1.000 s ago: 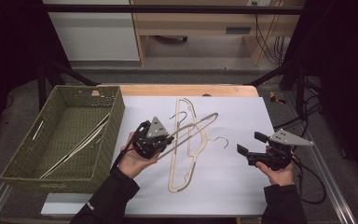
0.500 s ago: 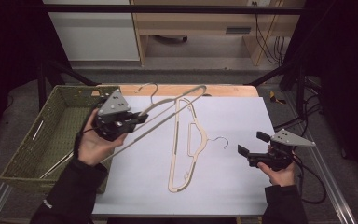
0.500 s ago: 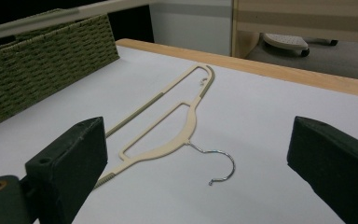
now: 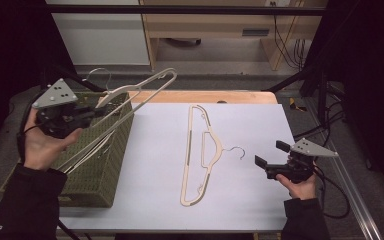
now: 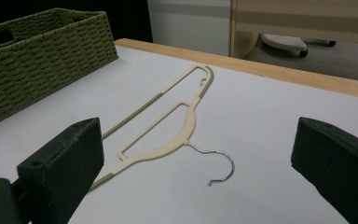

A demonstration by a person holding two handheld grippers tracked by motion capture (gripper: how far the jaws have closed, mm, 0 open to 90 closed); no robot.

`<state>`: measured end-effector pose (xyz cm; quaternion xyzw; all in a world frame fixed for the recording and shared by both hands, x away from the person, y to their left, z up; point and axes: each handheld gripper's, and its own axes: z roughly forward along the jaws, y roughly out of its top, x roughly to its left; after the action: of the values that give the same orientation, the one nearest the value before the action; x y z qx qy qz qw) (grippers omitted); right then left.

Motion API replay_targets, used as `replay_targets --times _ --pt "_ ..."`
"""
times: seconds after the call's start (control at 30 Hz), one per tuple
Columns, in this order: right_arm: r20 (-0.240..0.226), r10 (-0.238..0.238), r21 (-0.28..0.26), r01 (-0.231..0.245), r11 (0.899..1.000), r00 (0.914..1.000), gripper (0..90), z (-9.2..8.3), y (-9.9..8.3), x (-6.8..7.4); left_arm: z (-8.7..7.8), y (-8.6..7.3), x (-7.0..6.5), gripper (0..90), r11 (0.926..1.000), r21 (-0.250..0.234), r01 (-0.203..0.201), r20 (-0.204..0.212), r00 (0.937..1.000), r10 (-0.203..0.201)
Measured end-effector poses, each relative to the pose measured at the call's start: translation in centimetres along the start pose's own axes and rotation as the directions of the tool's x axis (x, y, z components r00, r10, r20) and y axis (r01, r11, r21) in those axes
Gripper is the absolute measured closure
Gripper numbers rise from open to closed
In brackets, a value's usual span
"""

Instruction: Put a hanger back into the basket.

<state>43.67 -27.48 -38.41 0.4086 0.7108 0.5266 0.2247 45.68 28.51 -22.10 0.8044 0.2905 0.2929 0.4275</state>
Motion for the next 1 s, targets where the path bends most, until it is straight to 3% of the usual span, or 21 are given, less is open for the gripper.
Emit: replay_targets --times 0.17,0.27,0.4,0.5,0.77,0.87,1.0 --pt "-0.002 -0.005 0.010 0.005 1.000 1.0000 2.9 0.1 -0.1 0.0 -0.6 -1.5 1.6 85.9 0.9998 0.017 0.015 -0.024 0.9996 -0.014" --pt "-0.001 -0.006 0.010 0.006 1.000 1.0000 2.8 0.2 -0.1 0.1 -1.0 -3.3 3.4 85.9 0.9990 0.040 0.020 -0.053 0.9985 -0.018" --pt "-0.001 -0.006 0.010 0.006 1.000 1.0000 2.8 0.2 -0.1 0.1 -1.4 -4.7 4.6 85.9 0.9982 0.054 0.026 -0.076 0.9968 -0.022" --pt "-0.004 -0.004 0.012 0.004 1.000 1.0000 2.8 0.3 -0.1 0.1 -1.7 -6.7 6.0 85.9 0.9962 0.081 0.033 -0.105 0.9942 -0.025" --pt "-0.002 -0.014 0.021 0.014 1.000 0.9999 2.8 0.4 -0.2 0.0 -1.5 -10.2 7.7 85.9 0.9922 0.121 0.030 -0.142 0.9898 -0.013" --pt "-0.001 -0.013 0.021 0.013 1.000 0.9999 2.8 0.4 -0.2 0.0 -1.4 -10.8 7.7 85.9 0.9905 0.134 0.030 -0.145 0.9894 -0.010" --pt "-0.003 -0.016 0.027 0.016 1.000 0.9999 2.9 0.5 -0.3 0.1 -0.5 -12.2 7.6 85.9 0.9785 0.206 0.004 -0.170 0.9849 0.032"
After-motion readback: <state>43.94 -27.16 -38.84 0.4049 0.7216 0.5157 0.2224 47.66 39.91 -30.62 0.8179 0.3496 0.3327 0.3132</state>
